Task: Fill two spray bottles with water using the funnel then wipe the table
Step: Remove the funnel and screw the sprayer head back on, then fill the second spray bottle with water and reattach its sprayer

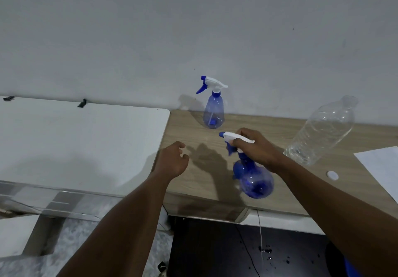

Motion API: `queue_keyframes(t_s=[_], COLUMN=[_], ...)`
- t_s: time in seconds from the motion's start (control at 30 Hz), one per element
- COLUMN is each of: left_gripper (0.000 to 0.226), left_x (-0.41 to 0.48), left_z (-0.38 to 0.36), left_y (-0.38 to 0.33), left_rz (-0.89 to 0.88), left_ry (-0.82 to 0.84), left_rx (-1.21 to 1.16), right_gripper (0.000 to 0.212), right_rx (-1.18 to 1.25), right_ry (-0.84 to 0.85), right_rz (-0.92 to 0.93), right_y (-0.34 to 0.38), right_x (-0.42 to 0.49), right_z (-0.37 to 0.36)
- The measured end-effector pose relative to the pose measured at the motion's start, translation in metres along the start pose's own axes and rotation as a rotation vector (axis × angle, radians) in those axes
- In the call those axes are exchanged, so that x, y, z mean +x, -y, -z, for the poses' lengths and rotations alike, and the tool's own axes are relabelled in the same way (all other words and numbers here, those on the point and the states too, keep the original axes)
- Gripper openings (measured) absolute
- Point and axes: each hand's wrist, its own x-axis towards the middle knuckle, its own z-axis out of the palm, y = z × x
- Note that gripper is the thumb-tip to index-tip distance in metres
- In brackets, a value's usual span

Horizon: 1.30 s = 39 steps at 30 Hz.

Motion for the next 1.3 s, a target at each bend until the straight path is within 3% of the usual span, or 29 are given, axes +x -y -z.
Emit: queue_keyframes(t_s=[0.23,0.5,0.93,1.03,1.1,1.2,1.3], left_gripper=[0.036,0.036,0.039,0.063,0.083,0.059,0.056], left_x=[0.022,0.049,0.098,0.121,0.136,0.154,0.15], left_z=[0.011,0.0,-0.028,-0.03,-0.031,-0.038,-0.036], left_y=[-0.032,-0.073,-0.106,-0.115,-0.118,-0.123,-0.132], left_rz=[-0.059,-0.094,-0.116,-0.075,-0.063,-0.103,-0.119], left_ry=[-0.043,-0.028,0.035,0.015,0.001,0.032,0.037], left_rx=[-0.025,-0.046,-0.065,-0.146,-0.194,-0.232,-0.2], right_gripper=[0.017,0.014,0.021,0.031,0.039,0.036,0.036], right_rx=[-0.253,-0.411,-0.58,-0.625,-0.682,-0.686,-0.59], right_ry=[-0.23,-0.401,-0.332,-0.307,-0.399,-0.522,-0.426], right_rz=[0.227,0.222,-0.018,-0.027,0.031,0.235,0.339], right_y=[0.036,0.048,-0.011,-0.008,0.002,0.024,0.04], right_x=[0.031,0.092,0.154,0.159,0.156,0.145,0.141], right_z=[0.025,0.068,0.105,0.1,0.093,0.078,0.058])
